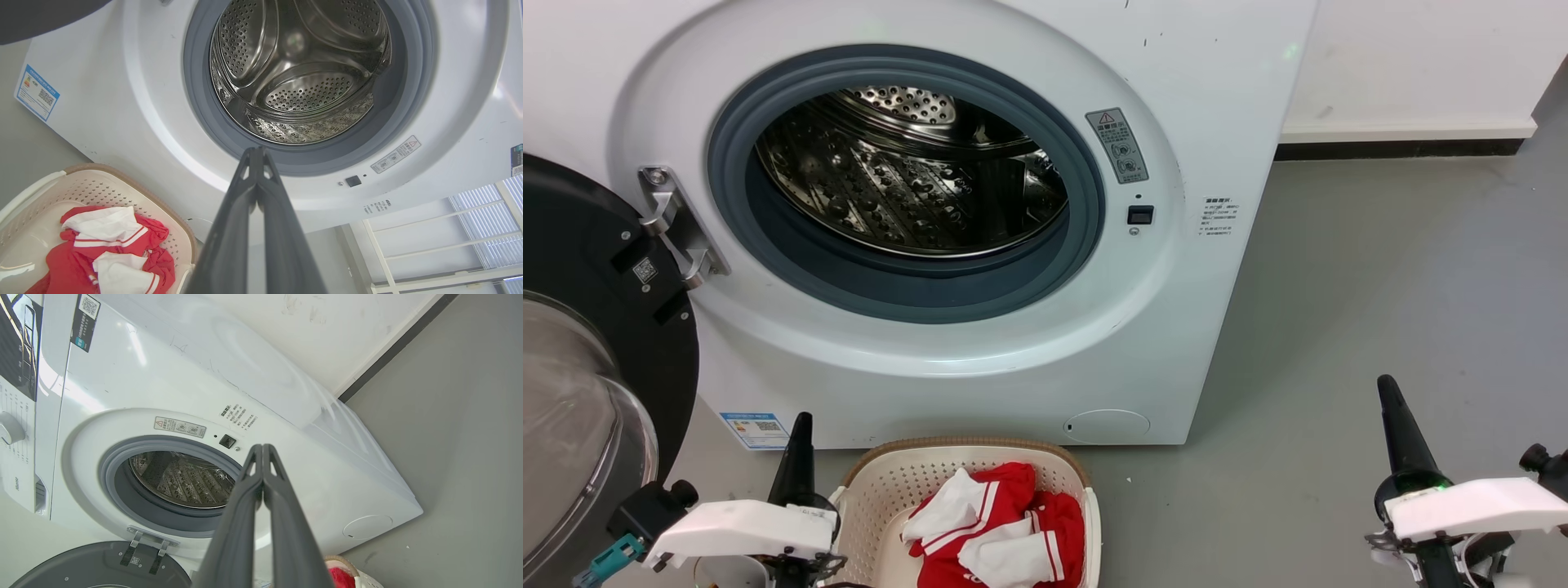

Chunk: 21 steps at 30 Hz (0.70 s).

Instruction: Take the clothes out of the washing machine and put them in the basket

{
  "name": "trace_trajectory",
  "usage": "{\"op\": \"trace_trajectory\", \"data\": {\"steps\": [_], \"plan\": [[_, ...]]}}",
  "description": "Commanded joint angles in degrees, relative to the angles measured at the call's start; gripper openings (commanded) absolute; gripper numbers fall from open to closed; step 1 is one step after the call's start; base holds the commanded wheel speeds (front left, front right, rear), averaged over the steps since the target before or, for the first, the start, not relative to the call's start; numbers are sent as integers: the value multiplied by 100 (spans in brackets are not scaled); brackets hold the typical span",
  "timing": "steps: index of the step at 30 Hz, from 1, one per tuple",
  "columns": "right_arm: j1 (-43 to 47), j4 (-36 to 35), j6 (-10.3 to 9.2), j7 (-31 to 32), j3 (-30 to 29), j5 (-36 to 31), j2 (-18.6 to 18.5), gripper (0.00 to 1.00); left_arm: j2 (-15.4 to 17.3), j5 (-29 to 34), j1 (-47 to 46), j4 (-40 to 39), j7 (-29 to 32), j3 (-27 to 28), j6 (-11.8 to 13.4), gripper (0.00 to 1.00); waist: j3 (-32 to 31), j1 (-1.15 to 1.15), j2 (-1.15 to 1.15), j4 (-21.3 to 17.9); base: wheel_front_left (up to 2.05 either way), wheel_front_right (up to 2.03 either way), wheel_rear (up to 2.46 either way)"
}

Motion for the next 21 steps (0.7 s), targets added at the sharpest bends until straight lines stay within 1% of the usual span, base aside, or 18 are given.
{"op": "trace_trajectory", "data": {"steps": [1,21], "plan": [[-176,-19,0,37,-19,164,-40,0,13,-150,-121,-29,39,26,-50,0,-2,0,0,2,0,0,0],[-257,142,0,345,-130,1459,-37,0,-15,-1381,-224,83,340,119,-159,0,-32,0,0,31,0,0,0]]}}
